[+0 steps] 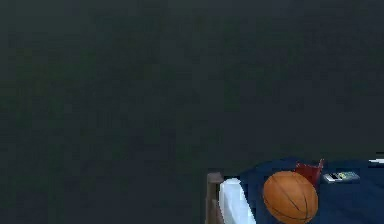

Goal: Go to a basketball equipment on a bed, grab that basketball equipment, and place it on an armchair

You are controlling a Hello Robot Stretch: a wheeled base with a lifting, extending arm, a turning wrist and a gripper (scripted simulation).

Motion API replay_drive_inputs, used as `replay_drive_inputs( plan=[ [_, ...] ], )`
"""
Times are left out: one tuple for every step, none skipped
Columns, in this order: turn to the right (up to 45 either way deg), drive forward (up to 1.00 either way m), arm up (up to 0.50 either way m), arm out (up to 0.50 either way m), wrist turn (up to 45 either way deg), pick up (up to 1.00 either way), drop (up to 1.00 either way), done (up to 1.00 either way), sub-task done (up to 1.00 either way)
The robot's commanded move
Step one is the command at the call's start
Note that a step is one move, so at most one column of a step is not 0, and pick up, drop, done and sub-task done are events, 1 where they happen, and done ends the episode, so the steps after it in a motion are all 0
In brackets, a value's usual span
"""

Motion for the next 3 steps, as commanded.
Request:
replay_drive_inputs(
  plan=[
    [-45.0,0.0,0.0,0.0,0.0,0.0,0.0,0.0,0.0],
    [-12.0,0.0,0.0,0.0,0.0,0.0,0.0,0.0,0.0],
    [0.0,0.0,0.5,0.0,0.0,0.0,0.0,0.0,0.0]
  ],
)
